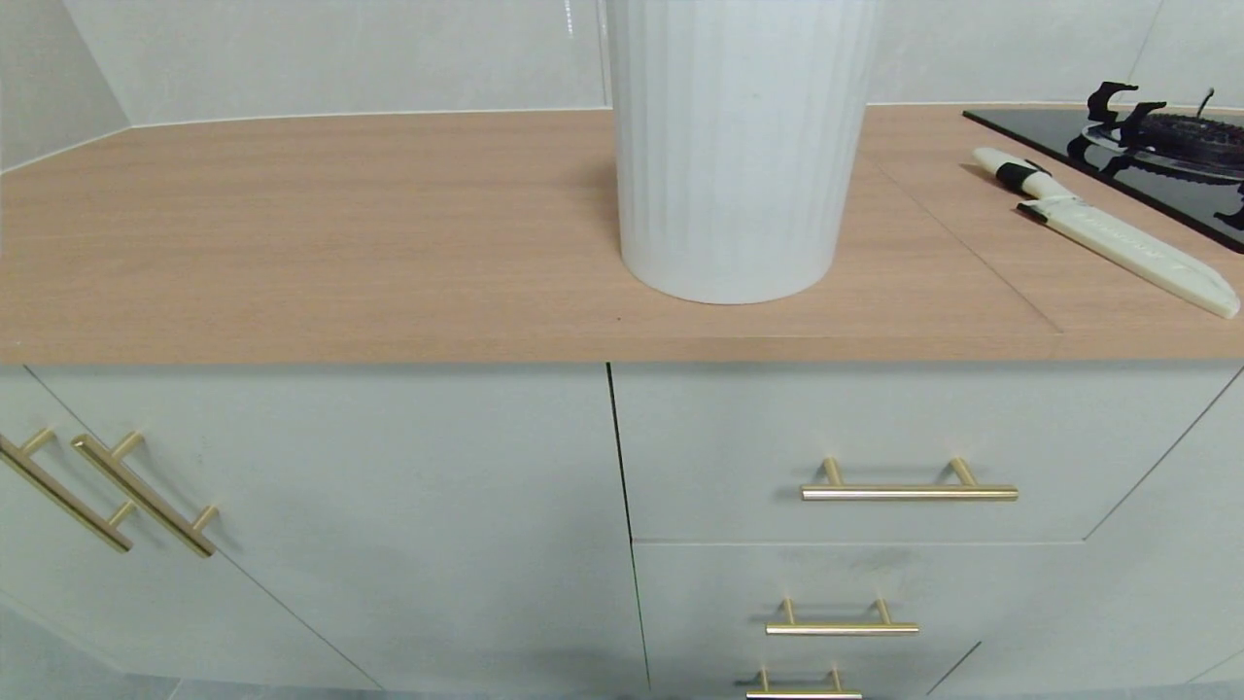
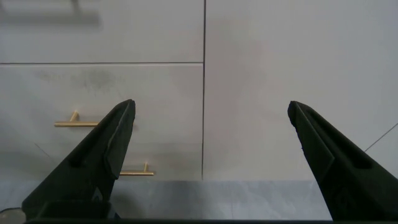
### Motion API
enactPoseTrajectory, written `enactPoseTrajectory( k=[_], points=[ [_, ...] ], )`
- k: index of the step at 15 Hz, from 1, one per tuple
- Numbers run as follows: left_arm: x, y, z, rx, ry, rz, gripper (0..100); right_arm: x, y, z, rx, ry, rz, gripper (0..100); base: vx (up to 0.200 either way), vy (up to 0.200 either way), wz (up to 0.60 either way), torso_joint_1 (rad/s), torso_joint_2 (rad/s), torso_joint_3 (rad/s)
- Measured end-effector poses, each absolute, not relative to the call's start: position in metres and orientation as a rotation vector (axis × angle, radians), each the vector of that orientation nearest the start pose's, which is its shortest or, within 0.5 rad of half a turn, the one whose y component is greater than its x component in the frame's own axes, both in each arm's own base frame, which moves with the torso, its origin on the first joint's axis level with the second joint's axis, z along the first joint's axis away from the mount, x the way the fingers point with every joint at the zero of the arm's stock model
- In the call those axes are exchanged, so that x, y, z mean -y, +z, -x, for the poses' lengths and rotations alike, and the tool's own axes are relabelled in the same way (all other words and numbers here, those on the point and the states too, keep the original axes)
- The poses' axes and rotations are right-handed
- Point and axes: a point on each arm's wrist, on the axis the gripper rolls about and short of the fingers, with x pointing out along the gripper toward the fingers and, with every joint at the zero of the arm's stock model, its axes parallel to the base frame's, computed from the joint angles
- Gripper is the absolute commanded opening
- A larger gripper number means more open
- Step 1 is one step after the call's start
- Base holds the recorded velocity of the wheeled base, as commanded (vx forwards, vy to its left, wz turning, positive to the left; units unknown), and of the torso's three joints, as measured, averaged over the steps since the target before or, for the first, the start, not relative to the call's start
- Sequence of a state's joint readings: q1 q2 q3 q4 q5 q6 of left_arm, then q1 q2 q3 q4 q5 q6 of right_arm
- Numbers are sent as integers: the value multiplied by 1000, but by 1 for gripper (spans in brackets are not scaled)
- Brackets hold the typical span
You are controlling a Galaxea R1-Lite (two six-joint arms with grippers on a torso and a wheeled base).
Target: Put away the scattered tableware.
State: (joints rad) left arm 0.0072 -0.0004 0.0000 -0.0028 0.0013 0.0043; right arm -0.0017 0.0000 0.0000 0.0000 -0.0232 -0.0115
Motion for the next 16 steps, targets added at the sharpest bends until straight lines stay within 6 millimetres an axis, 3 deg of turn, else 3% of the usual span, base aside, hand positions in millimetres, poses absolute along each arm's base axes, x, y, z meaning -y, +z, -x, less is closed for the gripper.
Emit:
enactPoseTrajectory(
  k=[10,16],
  points=[
    [0,76,23,3,9,-5,100,0,75,23,0,-25,11,100,0,0,0,0,0,0],
    [0,76,23,3,9,-5,100,0,75,23,-1,-25,12,100,0,0,0,150,-299,-216]
  ],
)
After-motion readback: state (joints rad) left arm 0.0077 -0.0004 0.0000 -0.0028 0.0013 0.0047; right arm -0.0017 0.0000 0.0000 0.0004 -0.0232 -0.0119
